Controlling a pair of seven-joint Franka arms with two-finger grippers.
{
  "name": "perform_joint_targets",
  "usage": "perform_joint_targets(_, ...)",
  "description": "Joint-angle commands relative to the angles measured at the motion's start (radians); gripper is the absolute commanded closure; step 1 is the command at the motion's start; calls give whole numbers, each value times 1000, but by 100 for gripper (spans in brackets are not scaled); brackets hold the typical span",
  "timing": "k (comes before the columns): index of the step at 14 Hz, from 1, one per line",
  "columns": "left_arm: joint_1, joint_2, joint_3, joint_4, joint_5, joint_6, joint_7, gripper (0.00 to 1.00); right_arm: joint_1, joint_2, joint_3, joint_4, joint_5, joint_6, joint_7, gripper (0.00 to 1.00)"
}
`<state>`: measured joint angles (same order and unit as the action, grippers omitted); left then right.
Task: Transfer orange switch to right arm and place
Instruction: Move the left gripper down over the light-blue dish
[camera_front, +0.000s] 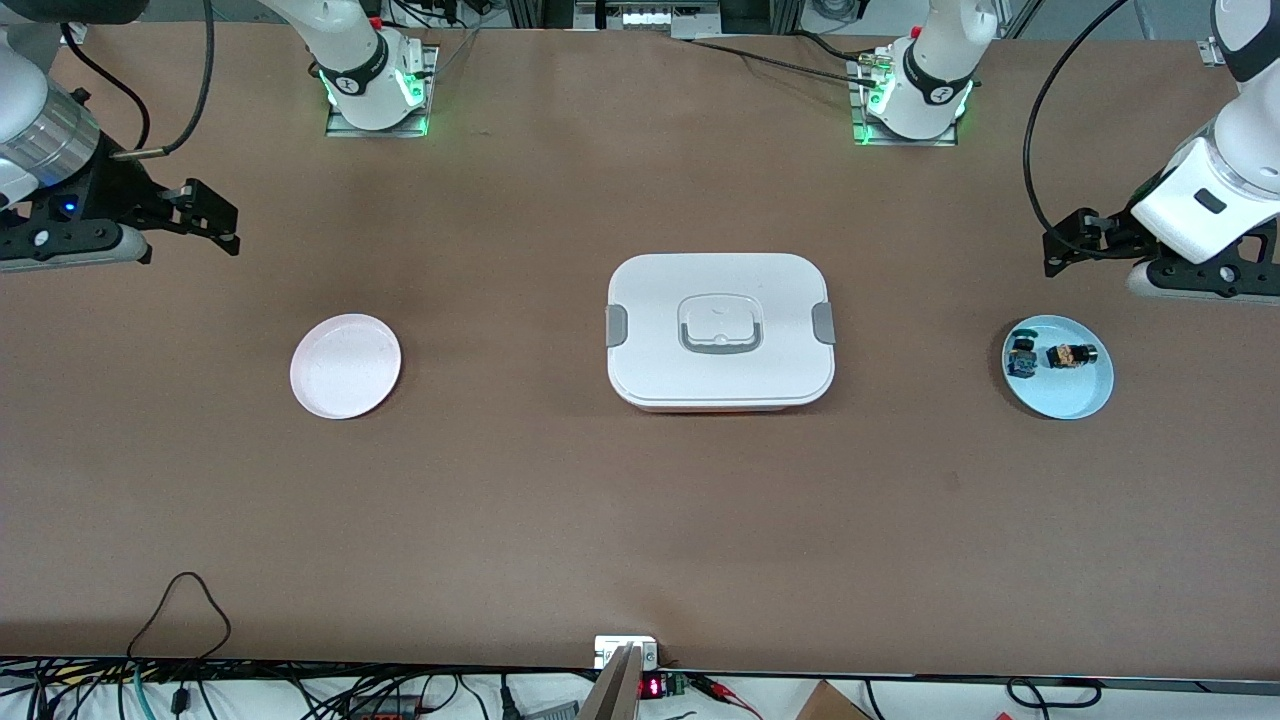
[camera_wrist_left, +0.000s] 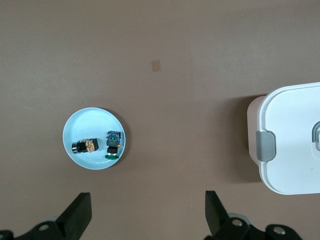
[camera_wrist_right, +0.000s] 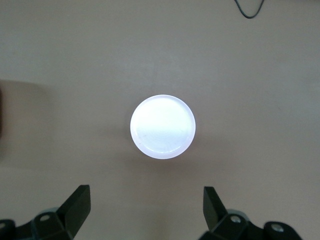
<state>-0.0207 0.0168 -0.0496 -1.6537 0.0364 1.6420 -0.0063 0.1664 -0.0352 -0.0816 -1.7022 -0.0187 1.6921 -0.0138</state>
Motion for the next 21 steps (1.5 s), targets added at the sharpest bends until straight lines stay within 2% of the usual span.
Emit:
perform_joint_targets(1, -10, 8, 11, 23, -18, -22, -4, 0, -54, 15, -14, -2, 14, 4, -6, 0)
perform_joint_targets(9, -10, 8, 11, 23, -18, -28, -3, 0, -82, 32, -15, 1, 16, 12, -12, 0)
perform_joint_targets(15, 1, 23, 20, 17, -7, -97, -1, 0, -80, 29, -13, 1, 17, 11, -12, 0)
perform_joint_targets(17, 56, 49, 22, 17, -7, -158, 0, 0, -82, 31, -15, 0, 17, 9, -12, 0)
perform_joint_targets(21, 152, 179, 22, 18, 31, -180, 0, 0, -71, 28, -10, 3, 17, 11, -12, 0)
